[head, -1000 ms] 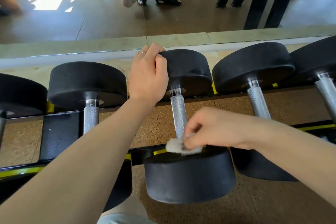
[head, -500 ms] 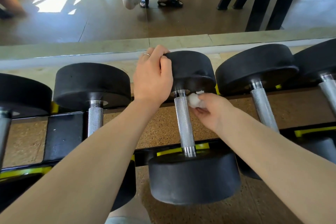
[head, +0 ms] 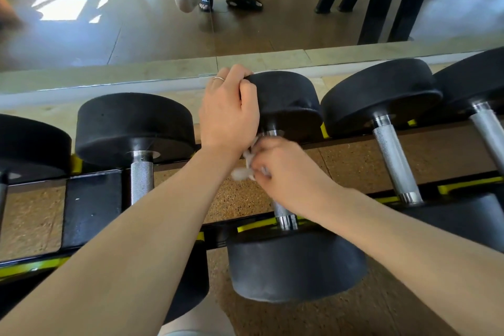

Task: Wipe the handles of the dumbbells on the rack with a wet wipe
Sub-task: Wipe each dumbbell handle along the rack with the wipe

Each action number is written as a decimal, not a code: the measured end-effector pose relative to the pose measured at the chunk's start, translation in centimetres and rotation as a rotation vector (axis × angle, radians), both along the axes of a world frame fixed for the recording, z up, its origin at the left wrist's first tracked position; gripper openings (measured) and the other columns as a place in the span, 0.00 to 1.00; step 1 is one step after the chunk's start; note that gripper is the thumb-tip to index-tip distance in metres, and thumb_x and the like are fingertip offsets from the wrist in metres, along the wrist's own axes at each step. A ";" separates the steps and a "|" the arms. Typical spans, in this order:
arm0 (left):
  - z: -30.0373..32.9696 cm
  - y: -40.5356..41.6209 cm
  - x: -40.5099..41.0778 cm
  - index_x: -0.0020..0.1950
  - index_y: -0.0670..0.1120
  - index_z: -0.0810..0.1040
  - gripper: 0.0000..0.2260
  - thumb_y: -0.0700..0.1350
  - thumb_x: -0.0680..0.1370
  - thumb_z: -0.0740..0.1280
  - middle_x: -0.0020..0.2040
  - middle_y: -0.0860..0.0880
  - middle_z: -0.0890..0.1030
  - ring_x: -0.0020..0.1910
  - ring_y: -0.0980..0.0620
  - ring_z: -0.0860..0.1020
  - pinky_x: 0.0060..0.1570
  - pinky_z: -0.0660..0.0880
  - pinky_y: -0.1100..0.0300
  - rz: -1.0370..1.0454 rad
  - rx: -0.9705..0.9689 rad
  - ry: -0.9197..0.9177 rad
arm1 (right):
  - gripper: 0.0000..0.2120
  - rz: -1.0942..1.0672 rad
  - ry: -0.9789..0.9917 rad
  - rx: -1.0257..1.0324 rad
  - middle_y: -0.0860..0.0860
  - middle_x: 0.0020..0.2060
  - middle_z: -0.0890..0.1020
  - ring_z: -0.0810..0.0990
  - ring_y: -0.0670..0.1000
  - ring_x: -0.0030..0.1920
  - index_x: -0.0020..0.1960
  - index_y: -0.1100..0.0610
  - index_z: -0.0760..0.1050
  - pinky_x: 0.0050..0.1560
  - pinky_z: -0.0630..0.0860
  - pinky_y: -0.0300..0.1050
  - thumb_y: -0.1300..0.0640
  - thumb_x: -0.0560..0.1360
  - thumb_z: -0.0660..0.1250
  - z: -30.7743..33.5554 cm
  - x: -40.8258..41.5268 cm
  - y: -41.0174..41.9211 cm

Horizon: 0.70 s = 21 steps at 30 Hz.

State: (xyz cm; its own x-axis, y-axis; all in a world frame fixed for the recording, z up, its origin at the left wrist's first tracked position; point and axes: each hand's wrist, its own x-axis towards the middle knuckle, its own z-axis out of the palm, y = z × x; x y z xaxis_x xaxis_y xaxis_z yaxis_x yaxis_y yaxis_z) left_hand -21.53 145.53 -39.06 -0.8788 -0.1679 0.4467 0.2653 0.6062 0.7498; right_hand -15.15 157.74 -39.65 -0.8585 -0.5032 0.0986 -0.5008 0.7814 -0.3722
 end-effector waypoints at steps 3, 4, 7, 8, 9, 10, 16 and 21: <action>0.0 0.0 0.0 0.52 0.45 0.76 0.15 0.47 0.80 0.51 0.47 0.50 0.75 0.49 0.51 0.72 0.45 0.70 0.55 -0.008 0.005 -0.004 | 0.07 0.249 -0.092 0.313 0.49 0.52 0.78 0.75 0.49 0.54 0.50 0.56 0.82 0.56 0.76 0.47 0.59 0.78 0.65 0.5 0.4 0.5; -0.1 0.0 0.0 0.52 0.45 0.76 0.15 0.47 0.80 0.51 0.47 0.51 0.75 0.49 0.51 0.72 0.45 0.70 0.56 -0.010 0.009 -0.004 | 0.07 0.276 -0.164 0.332 0.49 0.50 0.79 0.76 0.49 0.52 0.49 0.55 0.82 0.54 0.76 0.46 0.59 0.77 0.65 1.0 0.5 0.7; -0.1 -0.1 0.0 0.53 0.45 0.76 0.16 0.47 0.80 0.50 0.48 0.50 0.75 0.50 0.52 0.72 0.44 0.69 0.58 -0.009 0.005 0.000 | 0.08 0.338 -0.361 0.355 0.46 0.40 0.79 0.74 0.43 0.40 0.42 0.54 0.83 0.45 0.72 0.37 0.58 0.75 0.66 2.3 1.0 1.5; -0.1 0.0 0.0 0.53 0.45 0.76 0.16 0.47 0.80 0.50 0.48 0.51 0.75 0.50 0.52 0.71 0.44 0.68 0.58 -0.009 0.003 0.002 | 0.08 0.337 -0.397 0.349 0.45 0.37 0.77 0.73 0.42 0.37 0.41 0.53 0.83 0.41 0.68 0.32 0.58 0.75 0.66 2.5 1.0 1.9; -0.1 0.0 0.1 0.53 0.45 0.76 0.15 0.47 0.80 0.50 0.47 0.51 0.75 0.50 0.53 0.71 0.43 0.67 0.59 -0.008 0.005 0.002 | 0.08 0.319 -0.430 0.348 0.44 0.34 0.76 0.72 0.40 0.36 0.42 0.52 0.83 0.38 0.64 0.29 0.57 0.75 0.66 2.8 1.1 2.1; -0.1 0.0 0.1 0.52 0.46 0.76 0.15 0.47 0.80 0.50 0.47 0.51 0.75 0.49 0.53 0.71 0.43 0.67 0.59 -0.006 0.010 0.003 | 0.08 0.297 -0.453 0.346 0.42 0.33 0.75 0.72 0.39 0.35 0.44 0.51 0.83 0.36 0.62 0.28 0.57 0.75 0.66 2.9 1.1 2.3; -0.2 0.1 0.1 0.51 0.47 0.76 0.14 0.47 0.80 0.51 0.47 0.51 0.76 0.50 0.52 0.72 0.42 0.68 0.59 0.031 0.001 -0.008 | 0.09 0.184 -0.556 0.255 0.43 0.44 0.82 0.78 0.42 0.45 0.49 0.50 0.85 0.49 0.76 0.40 0.58 0.75 0.67 3.3 1.3 4.8; 0.0 0.4 0.1 0.50 0.48 0.75 0.14 0.46 0.81 0.50 0.45 0.53 0.74 0.48 0.54 0.72 0.41 0.67 0.60 0.053 -0.003 -0.029 | 0.07 0.024 -0.618 0.134 0.49 0.37 0.81 0.80 0.46 0.39 0.40 0.54 0.81 0.35 0.71 0.39 0.59 0.75 0.66 1.8 1.6 6.7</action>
State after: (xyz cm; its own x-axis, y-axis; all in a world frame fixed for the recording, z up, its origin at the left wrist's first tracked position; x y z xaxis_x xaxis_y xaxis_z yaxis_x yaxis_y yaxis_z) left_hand -21.41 145.92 -39.05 -0.8814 -0.2130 0.4217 0.2109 0.6213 0.7546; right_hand -13.56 164.41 -37.80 -0.7252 -0.4968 -0.4768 -0.2429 0.8325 -0.4979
